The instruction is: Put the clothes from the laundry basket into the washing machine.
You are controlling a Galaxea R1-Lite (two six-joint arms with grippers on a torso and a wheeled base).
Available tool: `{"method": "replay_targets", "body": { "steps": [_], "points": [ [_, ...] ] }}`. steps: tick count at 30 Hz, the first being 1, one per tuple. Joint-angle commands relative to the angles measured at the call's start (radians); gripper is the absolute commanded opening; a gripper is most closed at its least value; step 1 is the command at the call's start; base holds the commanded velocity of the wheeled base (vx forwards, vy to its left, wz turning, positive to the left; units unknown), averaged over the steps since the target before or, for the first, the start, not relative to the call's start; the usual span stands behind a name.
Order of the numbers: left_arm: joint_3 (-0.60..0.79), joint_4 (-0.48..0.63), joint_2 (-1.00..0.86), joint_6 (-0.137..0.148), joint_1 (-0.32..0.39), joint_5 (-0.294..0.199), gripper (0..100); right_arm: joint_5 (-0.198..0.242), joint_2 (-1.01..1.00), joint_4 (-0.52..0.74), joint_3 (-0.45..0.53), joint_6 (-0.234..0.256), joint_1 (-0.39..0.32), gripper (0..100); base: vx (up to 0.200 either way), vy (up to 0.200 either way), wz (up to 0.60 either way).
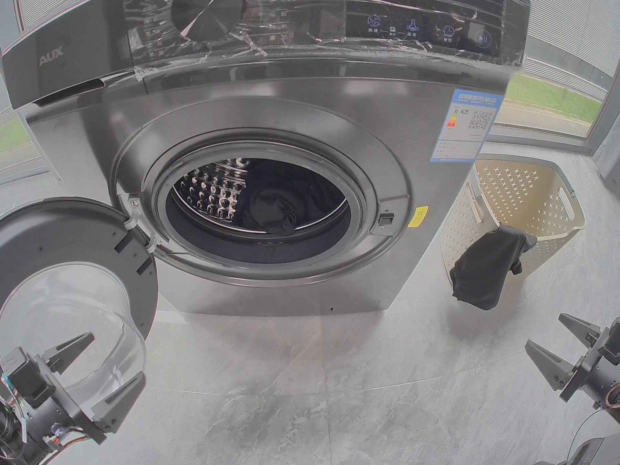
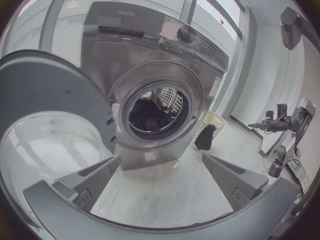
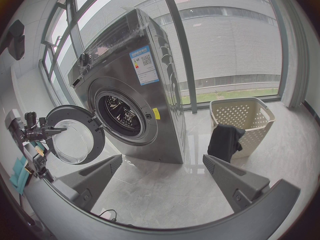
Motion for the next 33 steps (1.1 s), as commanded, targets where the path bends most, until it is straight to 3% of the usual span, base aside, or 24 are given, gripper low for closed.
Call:
{"method": "replay_targets", "body": {
  "steps": [1,6,9,16,18,21,23,24,25,26,27,29,30,31,33],
  "points": [
    [0.015,0.256,-0.406,0.013,0.181,-0.059,100,-0.002,-0.237,0.102,0.015,-0.018,-0.162,100,-0.2,0.0,0.0],
    [0.015,0.382,-0.555,0.004,0.264,-0.073,100,0.007,-0.375,0.199,0.016,-0.018,-0.268,100,-0.12,0.0,0.0],
    [0.015,0.465,-0.638,-0.008,0.298,-0.076,100,0.013,-0.511,0.337,0.016,-0.025,-0.317,100,0.0,0.0,0.0],
    [0.015,0.612,-0.744,-0.011,0.365,-0.088,100,0.013,-0.792,0.709,0.016,-0.015,-0.326,100,0.0,-0.171,0.0],
    [0.017,0.634,-0.744,-0.01,0.368,-0.088,100,0.013,-0.781,0.699,0.016,-0.016,-0.326,100,0.0,-0.2,0.0],
    [0.015,0.651,-0.742,-0.008,0.371,-0.073,100,-0.039,-0.777,0.713,0.016,-0.036,-0.335,100,0.0,-0.2,0.0],
    [0.015,0.652,-0.731,-0.005,0.39,-0.066,100,-0.049,-0.777,0.723,0.013,-0.053,-0.358,100,0.0,-0.1,0.0],
    [0.015,0.652,-0.725,0.001,0.465,-0.065,100,-0.048,-0.78,0.728,0.012,-0.099,-0.397,100,0.0,0.0,0.0],
    [0.017,0.651,-0.725,0.007,0.506,-0.071,100,-0.048,-0.78,0.728,0.012,-0.099,-0.397,100,0.0,0.0,0.0],
    [0.017,0.649,-0.725,0.012,0.523,-0.074,100,-0.02,-0.804,0.737,0.008,-0.15,-0.447,100,0.0,0.0,0.0],
    [0.017,0.651,-0.727,0.021,0.532,-0.074,100,0.013,-0.824,0.739,0.008,-0.165,-0.463,100,0.0,0.0,0.0],
    [0.017,0.652,-0.727,0.03,0.539,-0.073,100,0.072,-0.855,0.732,0.01,-0.17,-0.469,100,0.0,0.0,0.0],
    [0.017,0.651,-0.727,0.032,0.543,-0.069,100,0.124,-0.883,0.722,0.016,-0.174,-0.472,100,0.0,0.0,0.0],
    [0.017,0.651,-0.727,0.036,0.555,-0.071,100,0.138,-0.884,0.722,0.016,-0.171,-0.472,100,0.0,0.0,0.0],
    [0.017,0.651,-0.739,0.052,0.595,-0.074,100,0.115,-0.884,0.725,0.018,-0.153,-0.472,100,0.0,0.0,0.0]
  ]
}}
